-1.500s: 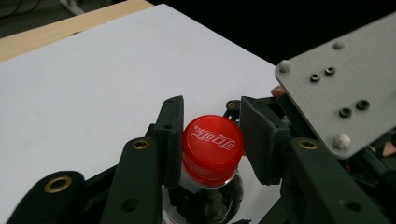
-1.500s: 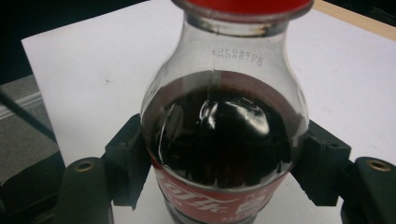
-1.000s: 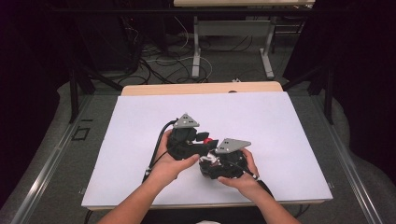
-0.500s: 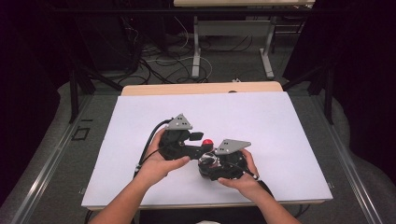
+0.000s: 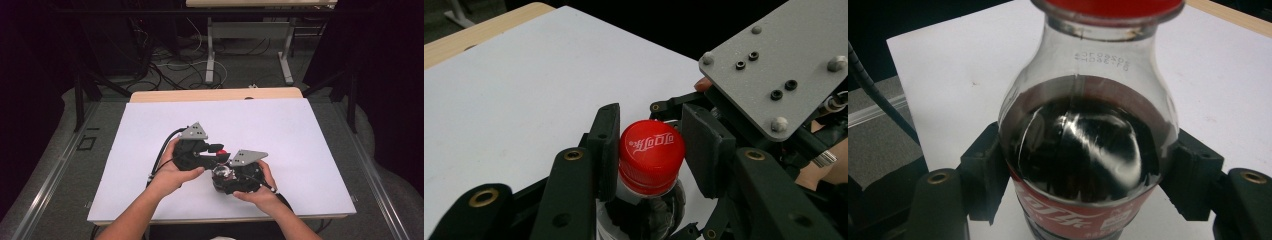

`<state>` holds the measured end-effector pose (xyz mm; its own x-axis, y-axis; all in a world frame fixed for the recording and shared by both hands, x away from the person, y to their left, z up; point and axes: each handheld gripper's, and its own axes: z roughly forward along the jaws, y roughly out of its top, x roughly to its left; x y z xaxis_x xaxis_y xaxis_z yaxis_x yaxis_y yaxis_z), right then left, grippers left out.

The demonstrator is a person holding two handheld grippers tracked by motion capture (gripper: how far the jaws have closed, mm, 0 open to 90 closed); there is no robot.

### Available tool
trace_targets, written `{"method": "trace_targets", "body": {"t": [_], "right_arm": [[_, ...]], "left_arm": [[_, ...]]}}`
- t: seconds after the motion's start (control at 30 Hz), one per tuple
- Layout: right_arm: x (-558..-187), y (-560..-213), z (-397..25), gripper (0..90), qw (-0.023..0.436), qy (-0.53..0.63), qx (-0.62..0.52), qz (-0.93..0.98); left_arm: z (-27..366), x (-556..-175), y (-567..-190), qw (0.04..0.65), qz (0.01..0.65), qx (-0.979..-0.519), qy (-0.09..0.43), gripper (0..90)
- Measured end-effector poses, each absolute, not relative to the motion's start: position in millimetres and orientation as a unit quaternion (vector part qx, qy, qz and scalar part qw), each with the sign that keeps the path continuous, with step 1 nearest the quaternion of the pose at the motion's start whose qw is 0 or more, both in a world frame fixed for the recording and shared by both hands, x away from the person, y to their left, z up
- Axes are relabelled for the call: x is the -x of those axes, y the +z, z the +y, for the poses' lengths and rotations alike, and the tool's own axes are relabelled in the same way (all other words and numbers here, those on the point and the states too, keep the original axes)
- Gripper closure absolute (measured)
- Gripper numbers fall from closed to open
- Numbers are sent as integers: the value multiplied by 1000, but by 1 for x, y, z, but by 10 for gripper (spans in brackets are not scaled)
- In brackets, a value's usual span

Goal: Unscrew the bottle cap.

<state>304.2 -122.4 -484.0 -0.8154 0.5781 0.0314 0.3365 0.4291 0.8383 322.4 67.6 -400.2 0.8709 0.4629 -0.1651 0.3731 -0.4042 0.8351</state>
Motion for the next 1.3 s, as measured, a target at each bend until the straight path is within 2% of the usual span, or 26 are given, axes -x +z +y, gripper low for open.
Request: {"method": "trace_targets", "body": {"t": [0.43,0.73,1.3], "right_arm": [[-305,-485,-124,297,147,451,-296,829],[-307,-485,-124,296,147,454,-300,826],[-312,-487,-132,296,153,450,-312,823]], "left_arm": [[54,-316,-395,472,358,-803,64,616],[51,-318,-392,470,359,-803,67,616],[83,-339,-398,466,401,-785,78,616]]}}
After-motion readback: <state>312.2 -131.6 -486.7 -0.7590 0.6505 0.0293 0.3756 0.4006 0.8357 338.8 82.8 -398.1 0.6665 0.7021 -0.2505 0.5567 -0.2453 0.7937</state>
